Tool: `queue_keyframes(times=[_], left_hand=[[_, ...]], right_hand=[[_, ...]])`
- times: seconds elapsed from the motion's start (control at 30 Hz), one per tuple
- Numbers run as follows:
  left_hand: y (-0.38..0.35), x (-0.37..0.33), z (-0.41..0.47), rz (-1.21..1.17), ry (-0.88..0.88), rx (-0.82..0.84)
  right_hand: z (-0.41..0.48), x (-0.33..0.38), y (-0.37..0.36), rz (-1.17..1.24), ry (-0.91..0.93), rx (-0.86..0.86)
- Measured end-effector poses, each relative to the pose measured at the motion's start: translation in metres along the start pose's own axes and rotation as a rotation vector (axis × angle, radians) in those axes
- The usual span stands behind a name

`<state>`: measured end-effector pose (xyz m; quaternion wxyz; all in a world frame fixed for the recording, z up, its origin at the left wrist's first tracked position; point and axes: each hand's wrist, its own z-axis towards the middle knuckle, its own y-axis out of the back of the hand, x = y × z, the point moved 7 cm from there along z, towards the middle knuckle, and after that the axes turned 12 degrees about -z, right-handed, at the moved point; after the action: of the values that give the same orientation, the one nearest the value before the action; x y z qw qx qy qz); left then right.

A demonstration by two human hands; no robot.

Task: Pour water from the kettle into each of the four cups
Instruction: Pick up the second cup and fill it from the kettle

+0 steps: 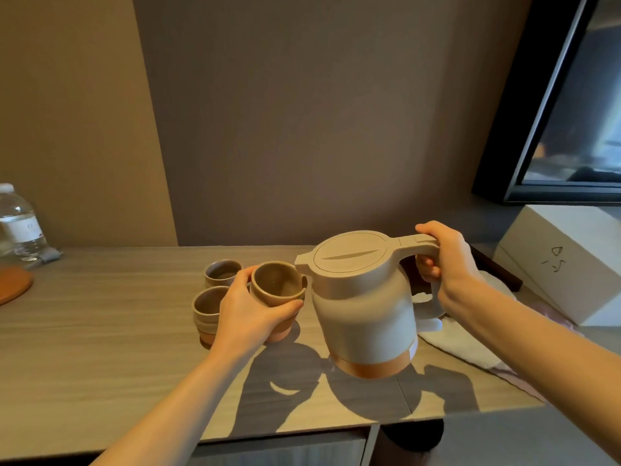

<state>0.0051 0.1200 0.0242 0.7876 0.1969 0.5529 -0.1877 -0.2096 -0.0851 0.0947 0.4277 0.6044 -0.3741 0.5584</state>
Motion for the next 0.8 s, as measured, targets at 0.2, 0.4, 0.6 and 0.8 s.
queue_keyframes(times=[0.2, 0.4, 0.6, 0.8], left_hand=[[-0.007, 0.007, -0.008, 0.022, 0.001, -0.003], [-0.008, 0.005, -0.01, 0.186, -0.094, 0.057], [-0.004, 0.007, -0.005, 0.276, -0.117, 0.082], [-0.002, 0.009, 0.001, 0.3, -0.11, 0.097]], right_hand=[[0.0, 0.001, 0.0, -0.087, 0.024, 0.018], [0.001, -0.002, -0.006, -0.154, 0.036, 0.041], [0.002, -0.005, -0.014, -0.204, 0.056, 0.065], [0.003, 0.001, -0.021, -0.25, 0.072, 0.084]])
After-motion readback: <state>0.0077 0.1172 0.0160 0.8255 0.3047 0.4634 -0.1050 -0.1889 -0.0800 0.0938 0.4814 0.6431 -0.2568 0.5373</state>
